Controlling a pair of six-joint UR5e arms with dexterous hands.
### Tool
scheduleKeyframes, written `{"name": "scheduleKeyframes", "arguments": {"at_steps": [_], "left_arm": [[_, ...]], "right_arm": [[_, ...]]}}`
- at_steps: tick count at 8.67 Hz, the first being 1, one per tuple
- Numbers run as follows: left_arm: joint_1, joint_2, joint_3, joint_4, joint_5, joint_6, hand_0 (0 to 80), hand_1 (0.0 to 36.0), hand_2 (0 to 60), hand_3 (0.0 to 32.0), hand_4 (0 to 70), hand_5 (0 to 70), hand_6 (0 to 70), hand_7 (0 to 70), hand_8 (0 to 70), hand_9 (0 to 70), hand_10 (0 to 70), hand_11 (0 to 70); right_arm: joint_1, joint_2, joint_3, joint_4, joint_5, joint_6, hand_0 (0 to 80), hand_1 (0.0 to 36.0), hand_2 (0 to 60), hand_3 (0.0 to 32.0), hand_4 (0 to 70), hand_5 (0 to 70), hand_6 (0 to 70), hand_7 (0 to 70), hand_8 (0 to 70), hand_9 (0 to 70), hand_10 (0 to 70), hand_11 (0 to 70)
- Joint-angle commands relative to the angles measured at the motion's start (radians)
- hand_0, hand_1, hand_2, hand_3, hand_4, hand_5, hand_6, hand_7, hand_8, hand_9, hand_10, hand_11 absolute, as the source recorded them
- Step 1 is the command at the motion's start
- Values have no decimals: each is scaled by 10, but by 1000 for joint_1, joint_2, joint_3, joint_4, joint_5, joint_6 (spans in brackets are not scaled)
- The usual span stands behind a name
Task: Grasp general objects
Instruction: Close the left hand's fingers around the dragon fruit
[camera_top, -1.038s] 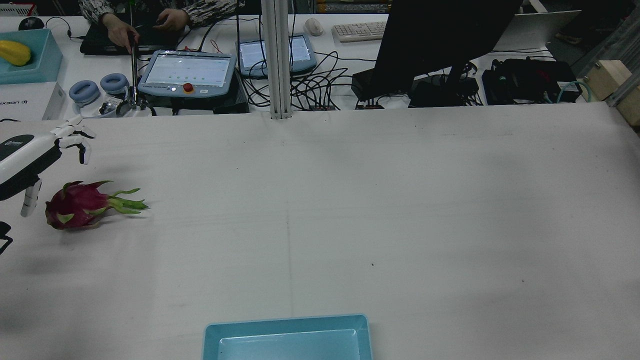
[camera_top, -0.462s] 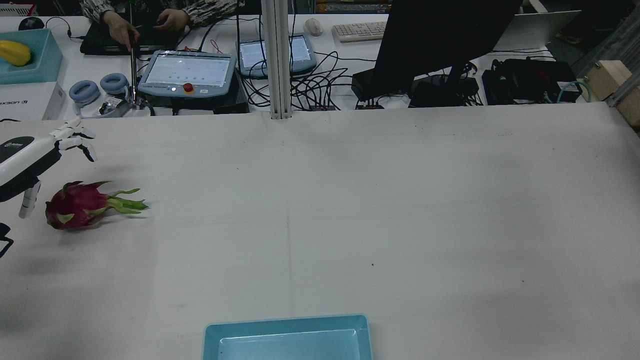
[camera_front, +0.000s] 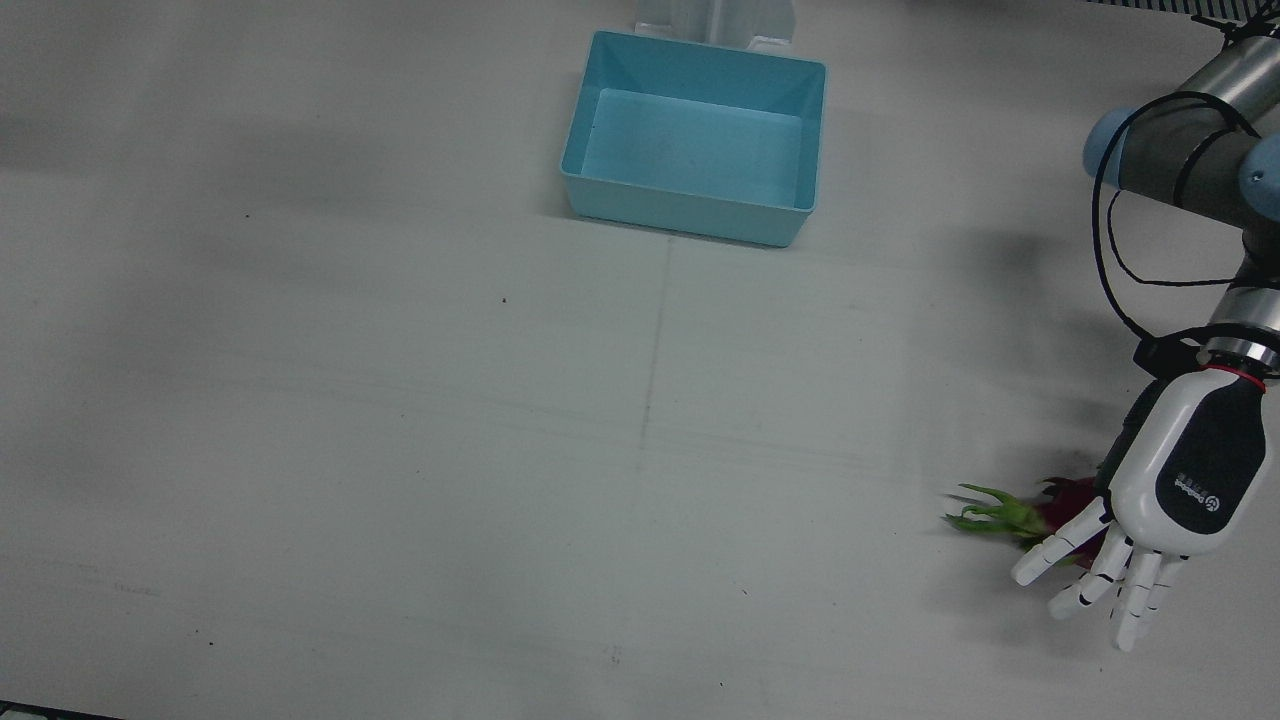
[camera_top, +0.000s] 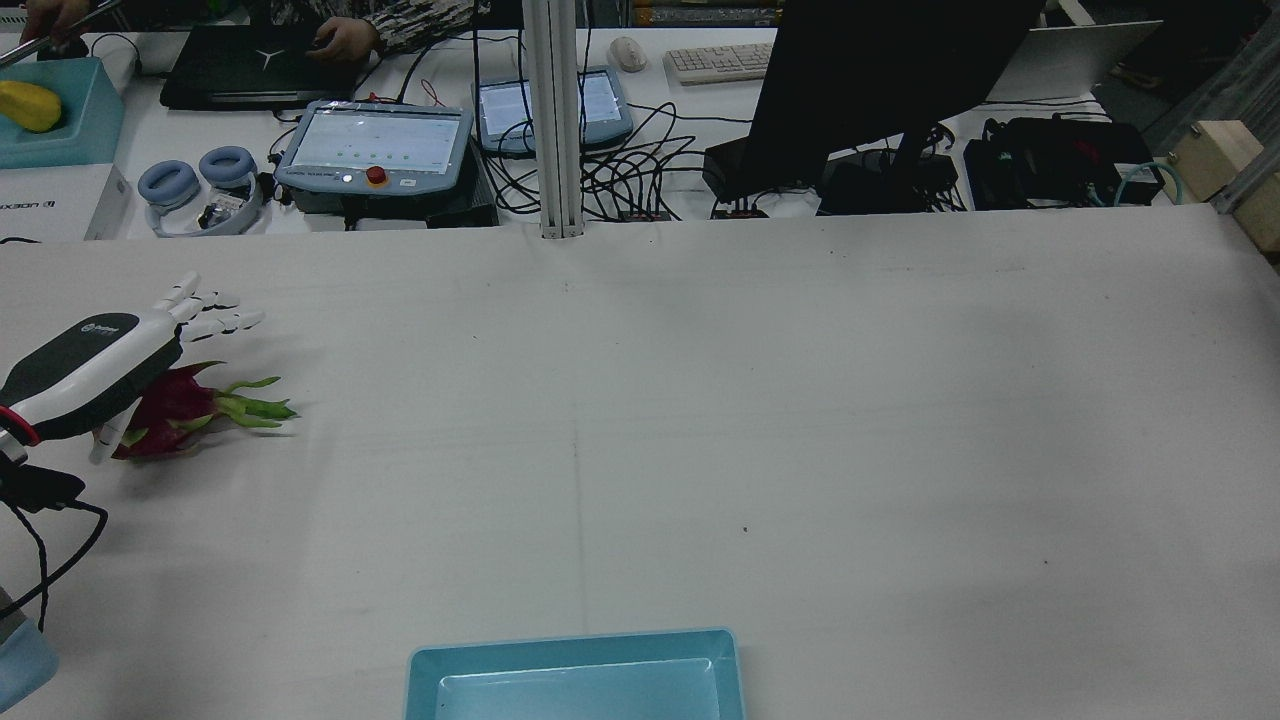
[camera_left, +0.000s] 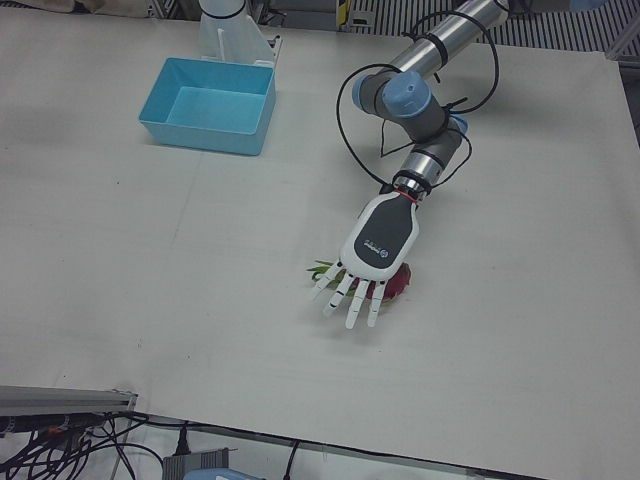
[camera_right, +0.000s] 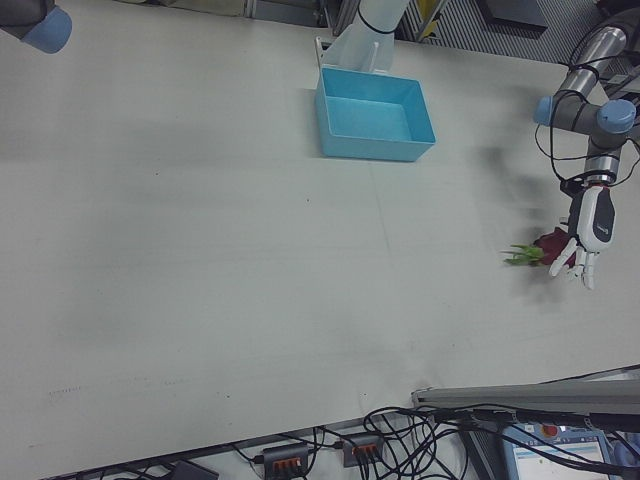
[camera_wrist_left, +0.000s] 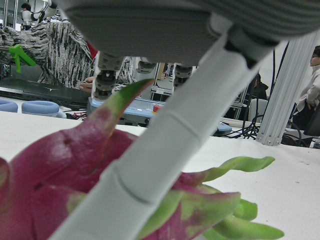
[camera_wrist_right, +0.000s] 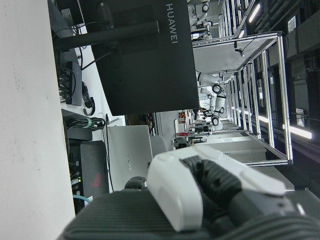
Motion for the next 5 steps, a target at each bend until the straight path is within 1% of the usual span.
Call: {"name": "scheduleKeyframes", "arguments": {"at_steps": [1, 3, 4, 5], "left_arm": [[21, -2, 36, 4, -27, 13, 800, 360, 600, 192, 0, 0, 0, 261, 0, 38, 0, 0], [22, 0, 43, 17, -27, 32, 800, 360, 600, 190, 0, 0, 0, 270, 0, 40, 0, 0], [24, -5, 66, 12, -27, 32, 800, 360, 600, 190, 0, 0, 0, 276, 0, 41, 0, 0], [39, -6, 73, 17, -27, 32, 800, 360, 600, 180, 0, 0, 0, 300, 0, 46, 0, 0]], "right_arm": [[0, 0, 0, 0, 0, 0, 0, 0, 0, 0, 0, 0, 0, 0, 0, 0, 0, 0], [0, 0, 0, 0, 0, 0, 0, 0, 0, 0, 0, 0, 0, 0, 0, 0, 0, 0], [0, 0, 0, 0, 0, 0, 0, 0, 0, 0, 0, 0, 0, 0, 0, 0, 0, 0], [0, 0, 0, 0, 0, 0, 0, 0, 0, 0, 0, 0, 0, 0, 0, 0, 0, 0]]}}
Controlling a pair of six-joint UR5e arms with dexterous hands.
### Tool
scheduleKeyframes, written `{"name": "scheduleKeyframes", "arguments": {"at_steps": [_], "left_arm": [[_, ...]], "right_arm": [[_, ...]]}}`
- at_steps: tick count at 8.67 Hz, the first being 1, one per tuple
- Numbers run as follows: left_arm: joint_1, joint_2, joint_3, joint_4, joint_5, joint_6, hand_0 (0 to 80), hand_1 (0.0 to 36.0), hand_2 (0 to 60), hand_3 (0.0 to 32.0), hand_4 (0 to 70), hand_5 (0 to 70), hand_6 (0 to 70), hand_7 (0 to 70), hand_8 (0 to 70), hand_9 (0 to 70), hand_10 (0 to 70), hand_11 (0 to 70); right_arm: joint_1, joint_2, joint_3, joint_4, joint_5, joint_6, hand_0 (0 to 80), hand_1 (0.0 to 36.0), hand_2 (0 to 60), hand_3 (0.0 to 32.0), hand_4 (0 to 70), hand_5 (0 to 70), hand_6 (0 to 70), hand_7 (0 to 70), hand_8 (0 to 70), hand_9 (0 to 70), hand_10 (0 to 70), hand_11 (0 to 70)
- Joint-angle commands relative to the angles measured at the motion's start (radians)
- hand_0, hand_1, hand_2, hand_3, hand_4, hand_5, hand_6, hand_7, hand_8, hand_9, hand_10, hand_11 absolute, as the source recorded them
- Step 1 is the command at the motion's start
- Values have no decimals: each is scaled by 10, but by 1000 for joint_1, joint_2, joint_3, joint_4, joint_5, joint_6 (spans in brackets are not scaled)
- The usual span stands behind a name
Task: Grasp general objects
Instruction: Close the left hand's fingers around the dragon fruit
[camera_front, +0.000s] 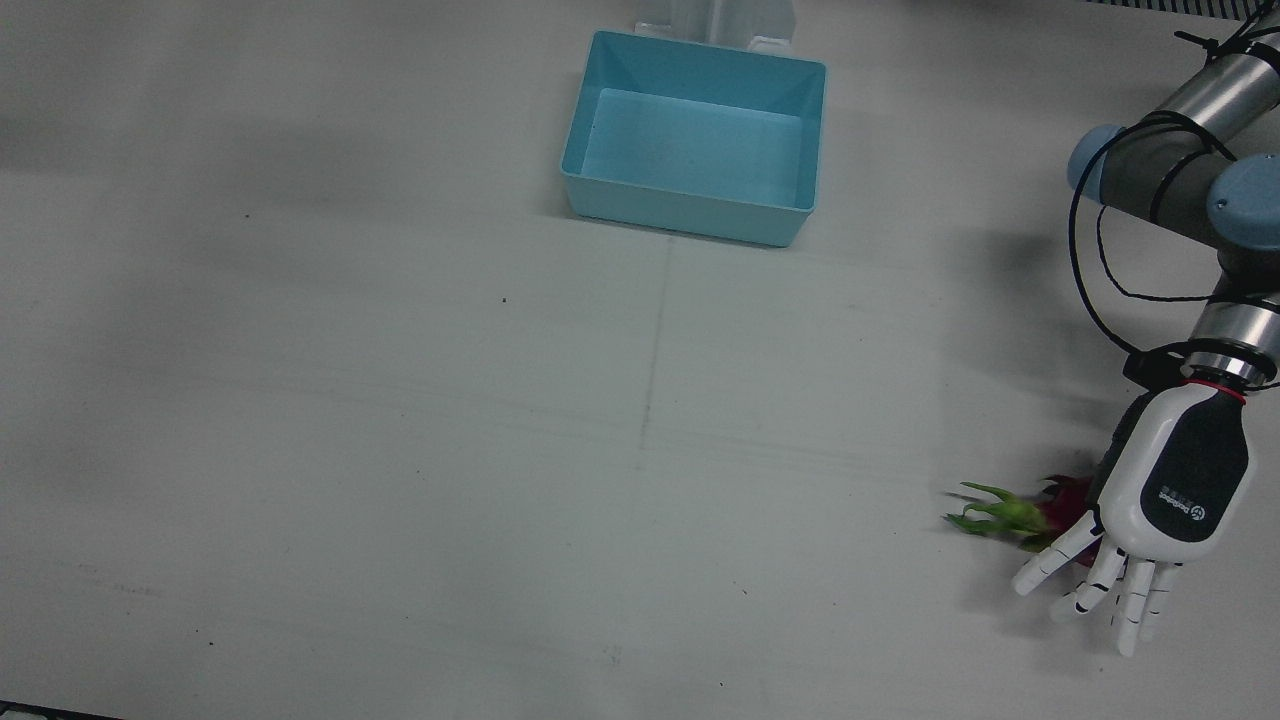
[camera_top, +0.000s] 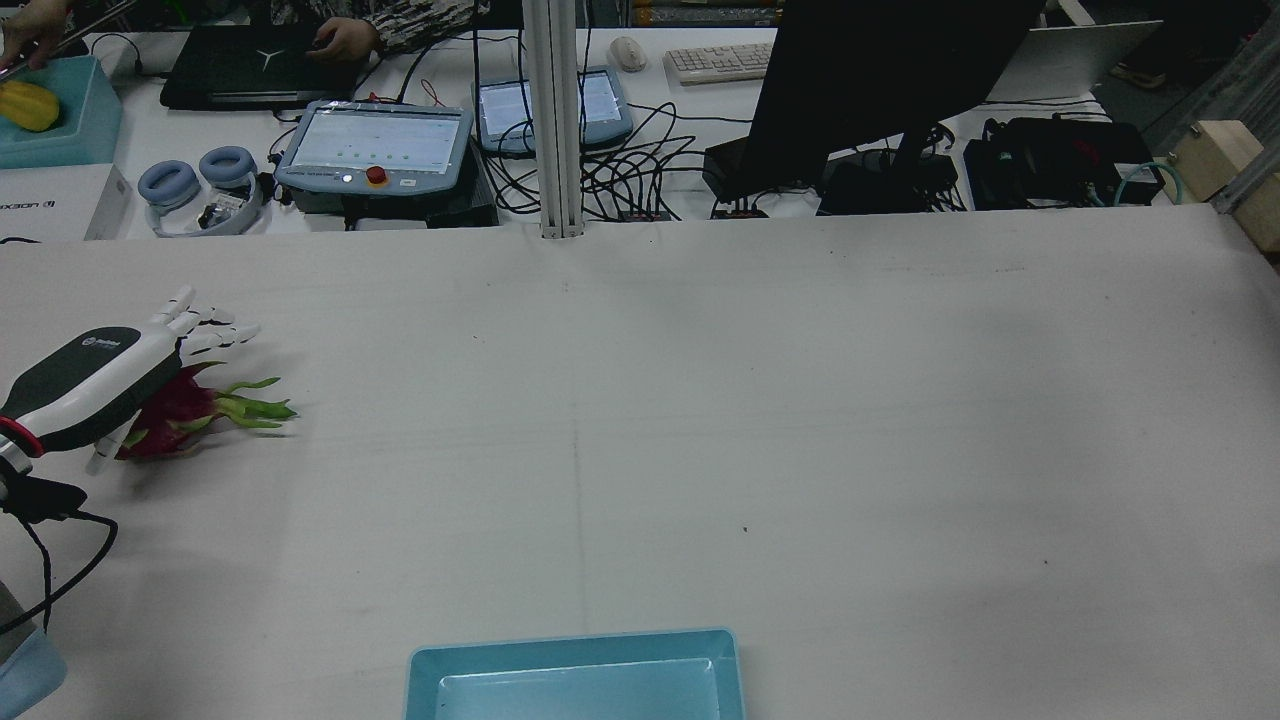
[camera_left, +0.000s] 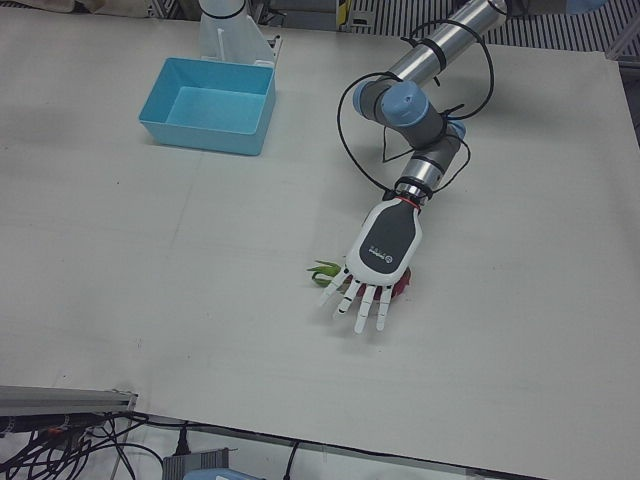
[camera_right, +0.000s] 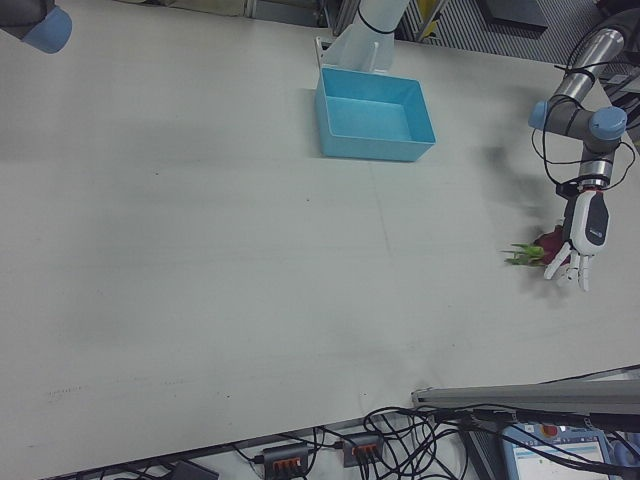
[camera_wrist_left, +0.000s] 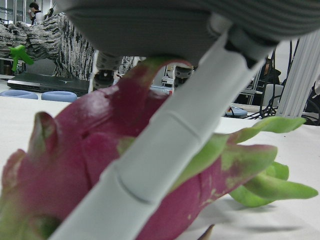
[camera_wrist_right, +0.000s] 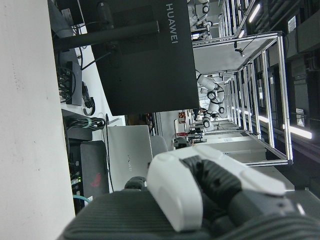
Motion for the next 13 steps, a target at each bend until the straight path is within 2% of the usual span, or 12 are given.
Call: {"name": "scheduleKeyframes", "arguments": {"at_steps": [1, 2, 3, 4, 5, 6, 7, 8, 10, 11, 12, 13], "left_arm": [[24, -4, 23, 13, -13, 3, 800, 360, 600, 124, 0, 174, 0, 355, 0, 57, 0, 0], [26, -4, 23, 16, -17, 3, 800, 360, 600, 124, 0, 150, 0, 377, 0, 61, 0, 0], [26, -4, 23, 16, -17, 3, 800, 360, 600, 94, 0, 295, 0, 436, 0, 73, 0, 0], [28, -4, 25, 18, -19, 4, 800, 360, 600, 8, 0, 700, 6, 558, 0, 97, 0, 0], [28, -13, 28, 27, -19, 18, 800, 360, 600, 0, 35, 700, 108, 700, 11, 129, 0, 0], [28, -48, 52, 56, -19, 23, 800, 360, 600, 0, 179, 700, 218, 700, 33, 155, 0, 0], [28, -67, 72, 62, -17, 23, 800, 360, 600, 0, 298, 700, 392, 700, 68, 186, 0, 19], [28, -67, 74, 64, -19, 23, 800, 360, 600, 0, 333, 700, 481, 700, 86, 186, 41, 107], [26, -67, 72, 62, -19, 23, 800, 360, 600, 0, 375, 700, 617, 700, 113, 186, 204, 341], [26, -69, 71, 61, -20, 23, 800, 360, 600, 0, 370, 700, 666, 700, 123, 186, 354, 540], [26, -67, 69, 57, -20, 23, 800, 360, 600, 0, 379, 700, 700, 700, 232, 232, 515, 700], [25, -67, 66, 54, -20, 23, 800, 360, 600, 0, 388, 700, 700, 700, 389, 428, 653, 700]], "right_arm": [[0, 0, 0, 0, 0, 0, 0, 0, 0, 0, 0, 0, 0, 0, 0, 0, 0, 0], [0, 0, 0, 0, 0, 0, 0, 0, 0, 0, 0, 0, 0, 0, 0, 0, 0, 0], [0, 0, 0, 0, 2, 0, 0, 0, 0, 0, 0, 0, 0, 0, 0, 0, 0, 0], [0, 0, 0, 0, 0, 0, 0, 0, 0, 0, 0, 0, 0, 0, 0, 0, 0, 0], [0, 0, 0, 0, 2, 0, 0, 0, 0, 0, 0, 0, 0, 0, 0, 0, 0, 0], [0, 0, 0, 0, 0, 0, 0, 0, 0, 0, 0, 0, 0, 0, 0, 0, 0, 0], [0, 0, 0, 0, 0, 0, 0, 0, 0, 0, 0, 0, 0, 0, 0, 0, 0, 0], [0, 0, 0, 0, 0, 0, 0, 0, 0, 0, 0, 0, 0, 0, 0, 0, 0, 0], [0, 0, 0, 0, 2, 0, 0, 0, 0, 0, 0, 0, 0, 0, 0, 0, 0, 0], [0, 0, 0, 0, 0, 0, 0, 0, 0, 0, 0, 0, 0, 0, 0, 0, 0, 0], [0, 0, 0, 0, 0, 0, 0, 0, 0, 0, 0, 0, 0, 0, 0, 0, 0, 0], [0, 0, 0, 0, 0, 0, 0, 0, 0, 0, 0, 0, 0, 0, 0, 0, 0, 0]]}}
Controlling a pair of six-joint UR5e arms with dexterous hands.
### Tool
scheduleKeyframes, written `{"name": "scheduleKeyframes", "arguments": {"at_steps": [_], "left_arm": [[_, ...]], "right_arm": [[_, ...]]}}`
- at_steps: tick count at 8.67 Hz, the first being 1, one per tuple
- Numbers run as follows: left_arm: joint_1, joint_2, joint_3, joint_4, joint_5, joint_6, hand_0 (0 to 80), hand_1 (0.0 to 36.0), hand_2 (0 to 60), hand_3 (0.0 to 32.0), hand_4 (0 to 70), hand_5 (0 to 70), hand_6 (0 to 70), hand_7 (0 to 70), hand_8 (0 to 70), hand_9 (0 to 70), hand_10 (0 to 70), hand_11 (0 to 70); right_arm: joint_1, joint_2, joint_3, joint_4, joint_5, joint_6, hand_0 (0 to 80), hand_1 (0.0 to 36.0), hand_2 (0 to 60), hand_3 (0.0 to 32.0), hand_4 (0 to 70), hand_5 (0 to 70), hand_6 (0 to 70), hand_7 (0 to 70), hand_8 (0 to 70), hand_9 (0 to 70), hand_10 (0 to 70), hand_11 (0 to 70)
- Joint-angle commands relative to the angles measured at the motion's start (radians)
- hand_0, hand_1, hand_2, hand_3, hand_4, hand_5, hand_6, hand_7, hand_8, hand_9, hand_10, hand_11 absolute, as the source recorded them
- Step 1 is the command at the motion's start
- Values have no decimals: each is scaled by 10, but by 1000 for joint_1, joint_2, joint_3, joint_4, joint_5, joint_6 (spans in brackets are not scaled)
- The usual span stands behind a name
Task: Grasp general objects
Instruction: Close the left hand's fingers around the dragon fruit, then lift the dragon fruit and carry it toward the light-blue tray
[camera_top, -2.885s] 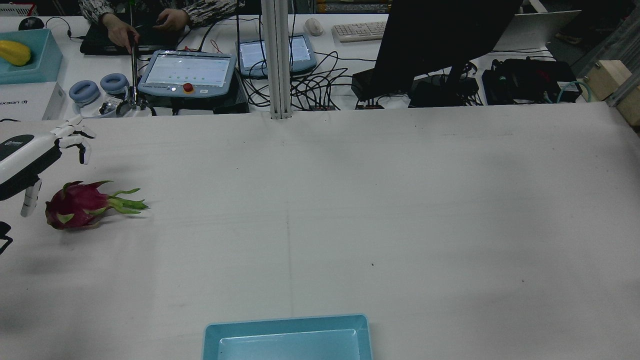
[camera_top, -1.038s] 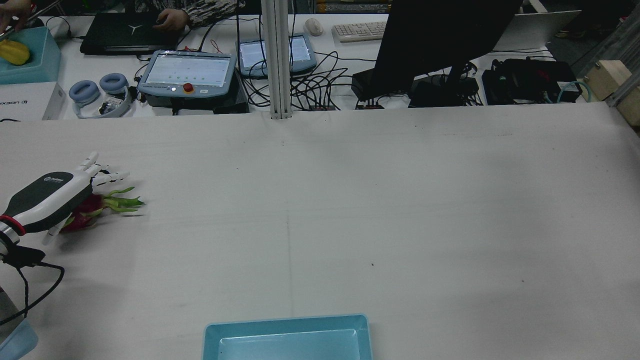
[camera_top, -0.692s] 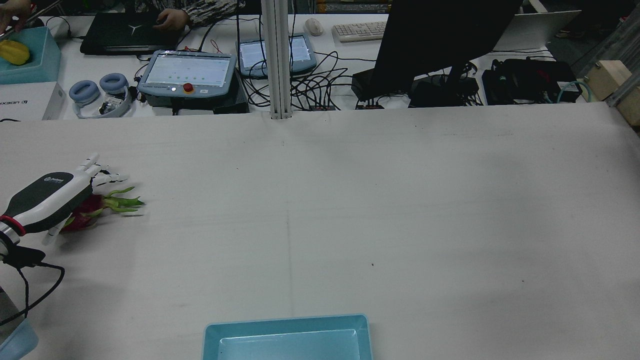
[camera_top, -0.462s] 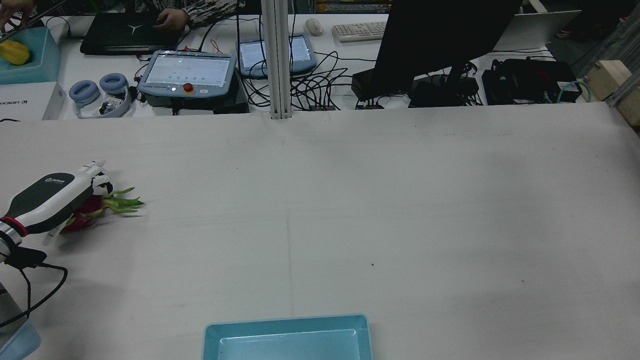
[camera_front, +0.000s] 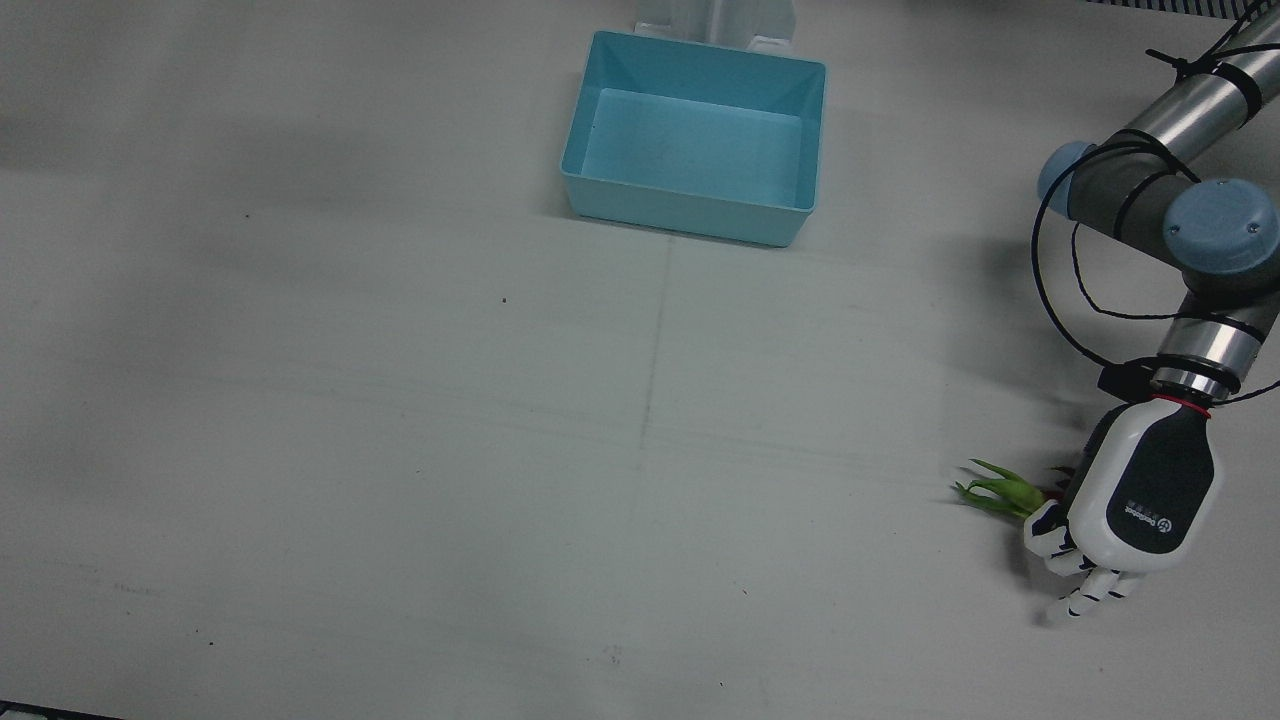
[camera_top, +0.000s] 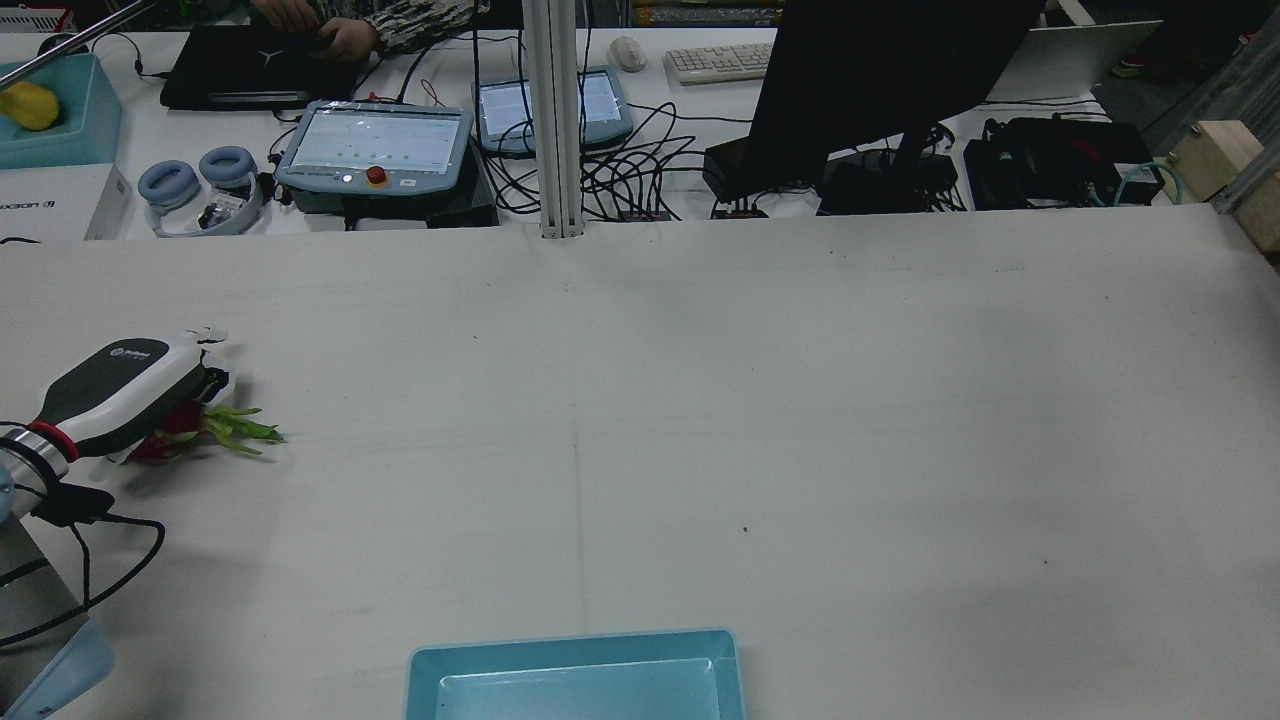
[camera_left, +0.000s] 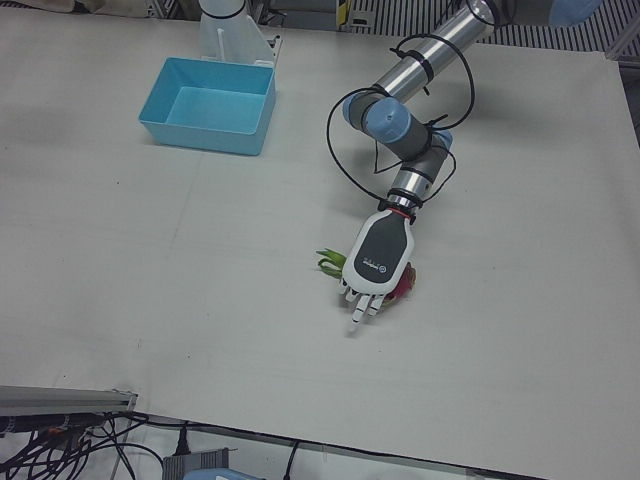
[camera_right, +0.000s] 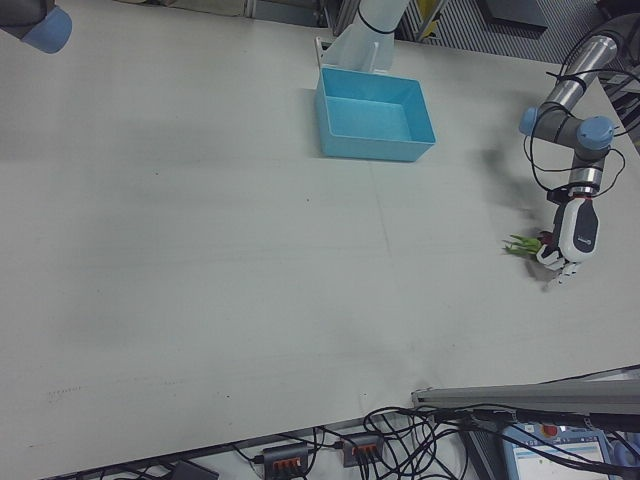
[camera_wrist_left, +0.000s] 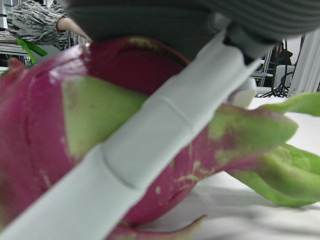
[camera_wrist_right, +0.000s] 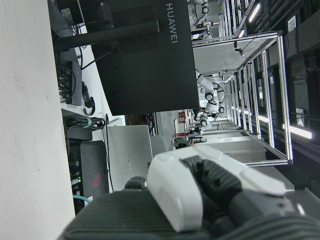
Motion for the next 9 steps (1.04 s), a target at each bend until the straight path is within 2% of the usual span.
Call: {"name": "scheduleKeyframes", "arguments": {"at_steps": [1, 2, 3, 5, 6, 7, 8, 9], "left_arm": [[-2, 0, -9, -6, -2, -1, 800, 360, 600, 0, 401, 700, 700, 700, 585, 699, 700, 700], [-3, 6, -18, -7, -11, -9, 800, 360, 600, 0, 399, 700, 700, 700, 700, 700, 700, 700], [-5, 11, -59, -7, -8, -12, 800, 360, 600, 0, 390, 700, 700, 700, 700, 700, 700, 700], [-10, 15, -150, 49, 2, -33, 800, 360, 600, 0, 578, 700, 700, 700, 700, 700, 700, 700], [-11, 15, -196, 71, 34, -84, 800, 360, 600, 0, 633, 700, 700, 700, 700, 700, 700, 700], [-11, 12, -218, 71, 112, -131, 800, 360, 600, 0, 653, 700, 700, 700, 700, 700, 700, 700], [-14, 2, -221, 53, 218, -190, 800, 360, 600, 0, 695, 700, 700, 700, 700, 700, 700, 700], [-19, 2, -221, -2, 292, -272, 800, 360, 600, 0, 700, 700, 700, 700, 700, 700, 700, 700]], "right_arm": [[0, 0, 0, 0, 1, 0, 0, 0, 0, 0, 0, 0, 0, 0, 0, 0, 0, 0], [0, 0, 0, 0, 1, 0, 0, 0, 0, 0, 0, 0, 0, 0, 0, 0, 0, 0], [0, 0, 0, 0, 0, 0, 0, 0, 0, 0, 0, 0, 0, 0, 0, 0, 0, 0], [0, 0, 0, 0, 0, 0, 0, 0, 0, 0, 0, 0, 0, 0, 0, 0, 0, 0], [0, 0, 0, 0, 0, 0, 0, 0, 0, 0, 0, 0, 0, 0, 0, 0, 0, 0], [0, 0, 0, 0, 0, 0, 0, 0, 0, 0, 0, 0, 0, 0, 0, 0, 0, 0], [0, 0, 0, 0, 0, 0, 0, 0, 0, 0, 0, 0, 0, 0, 0, 0, 0, 0], [0, 0, 0, 0, 0, 0, 0, 0, 0, 0, 0, 0, 0, 0, 0, 0, 0, 0]]}}
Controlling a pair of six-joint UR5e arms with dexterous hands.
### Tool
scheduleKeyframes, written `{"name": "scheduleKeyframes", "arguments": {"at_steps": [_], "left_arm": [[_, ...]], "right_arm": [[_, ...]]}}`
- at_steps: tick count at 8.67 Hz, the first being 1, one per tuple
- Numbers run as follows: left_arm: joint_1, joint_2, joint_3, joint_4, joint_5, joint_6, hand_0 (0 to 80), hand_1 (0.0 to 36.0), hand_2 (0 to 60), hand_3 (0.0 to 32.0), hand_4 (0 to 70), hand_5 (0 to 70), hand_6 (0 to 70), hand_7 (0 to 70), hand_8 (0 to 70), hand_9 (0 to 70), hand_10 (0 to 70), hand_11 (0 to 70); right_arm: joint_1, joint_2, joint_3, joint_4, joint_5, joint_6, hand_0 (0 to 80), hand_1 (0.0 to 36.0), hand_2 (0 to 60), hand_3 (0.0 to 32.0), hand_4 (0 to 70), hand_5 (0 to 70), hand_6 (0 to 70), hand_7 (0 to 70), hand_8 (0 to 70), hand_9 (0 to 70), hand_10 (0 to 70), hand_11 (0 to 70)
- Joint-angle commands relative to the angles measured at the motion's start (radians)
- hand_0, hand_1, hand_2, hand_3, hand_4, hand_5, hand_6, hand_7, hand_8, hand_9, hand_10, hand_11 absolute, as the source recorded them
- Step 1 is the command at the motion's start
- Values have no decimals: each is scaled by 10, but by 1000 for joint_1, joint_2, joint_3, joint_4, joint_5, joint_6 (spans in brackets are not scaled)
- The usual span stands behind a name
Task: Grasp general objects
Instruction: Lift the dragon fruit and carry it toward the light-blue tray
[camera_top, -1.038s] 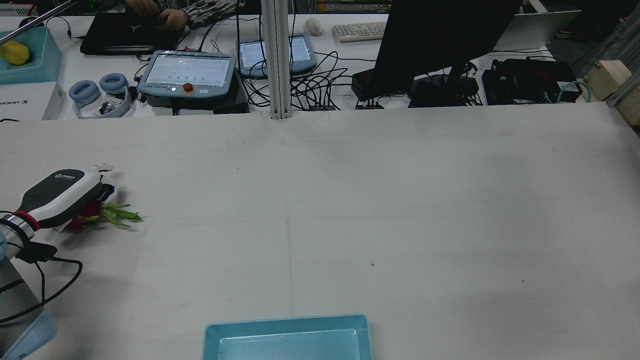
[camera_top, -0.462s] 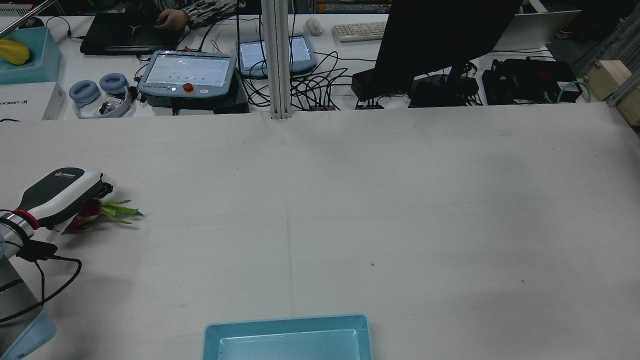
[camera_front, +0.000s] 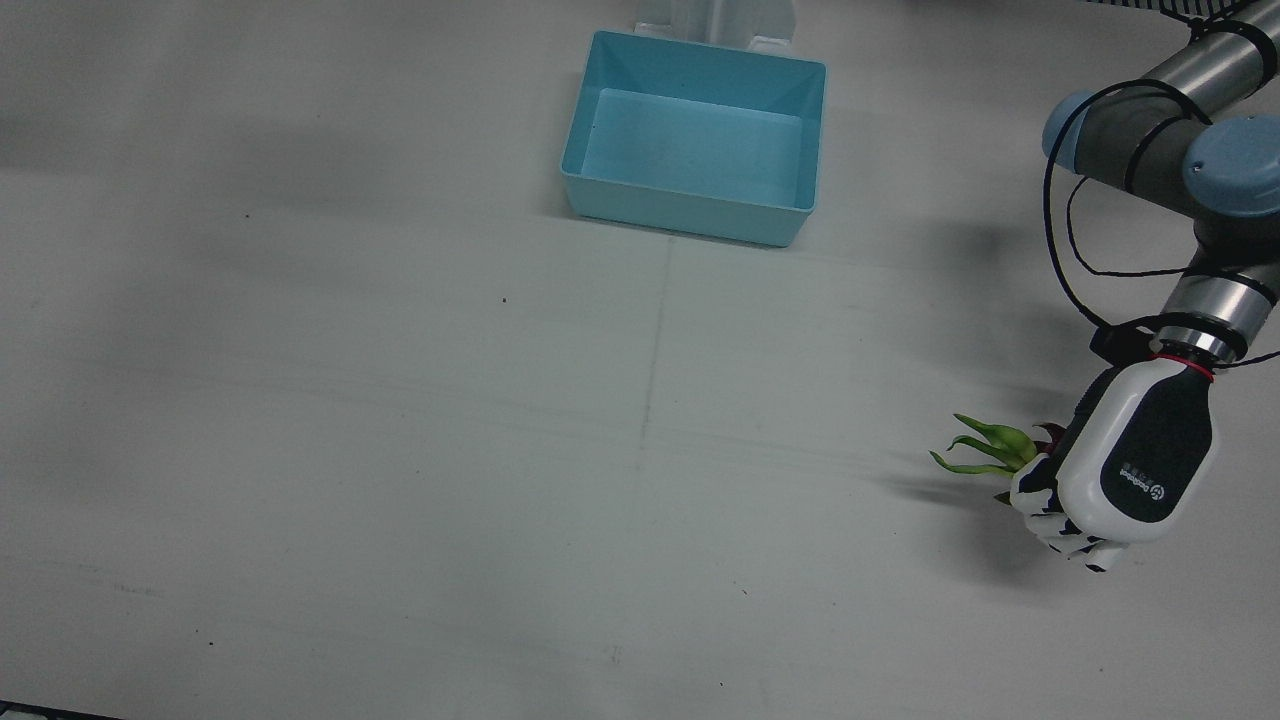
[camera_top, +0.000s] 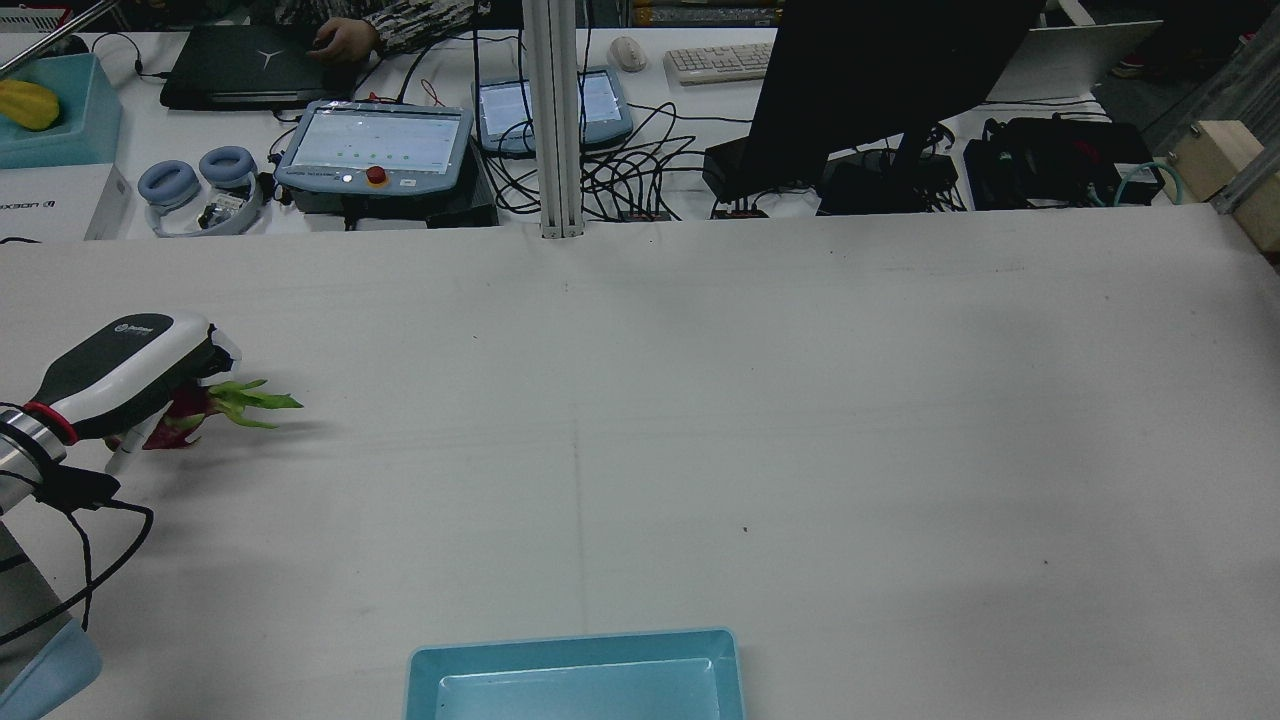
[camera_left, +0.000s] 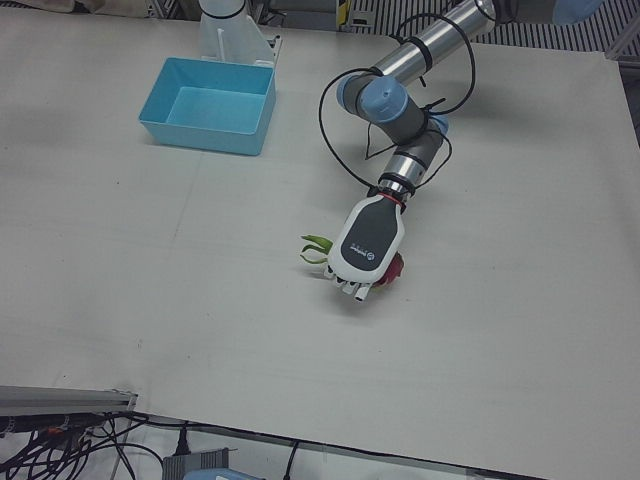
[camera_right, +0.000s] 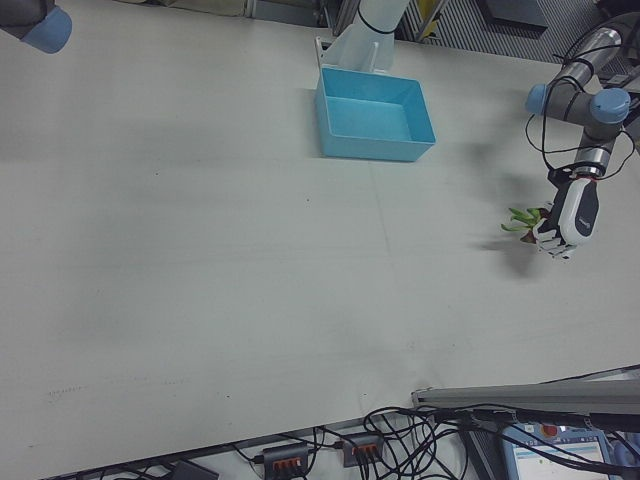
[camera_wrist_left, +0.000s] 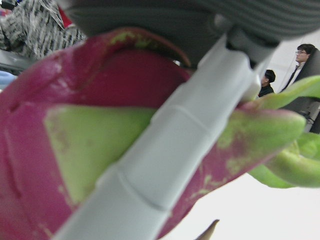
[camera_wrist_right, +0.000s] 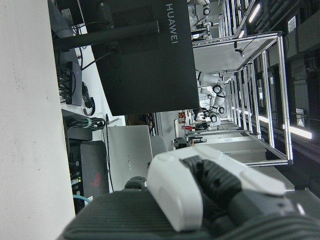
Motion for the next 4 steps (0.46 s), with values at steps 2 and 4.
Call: {"name": "scheduleKeyframes", "arguments": {"at_steps": [2, 4], "left_arm": [[-10, -11, -29, -209, 310, -319, 800, 360, 600, 0, 700, 700, 700, 700, 700, 700, 700, 700], [-4, -5, -41, -362, 348, -465, 800, 360, 600, 0, 700, 700, 700, 700, 700, 700, 700, 700]], "right_arm": [[0, 0, 0, 0, 0, 0, 0, 0, 0, 0, 0, 0, 0, 0, 0, 0, 0, 0], [0, 0, 0, 0, 0, 0, 0, 0, 0, 0, 0, 0, 0, 0, 0, 0, 0, 0]]}}
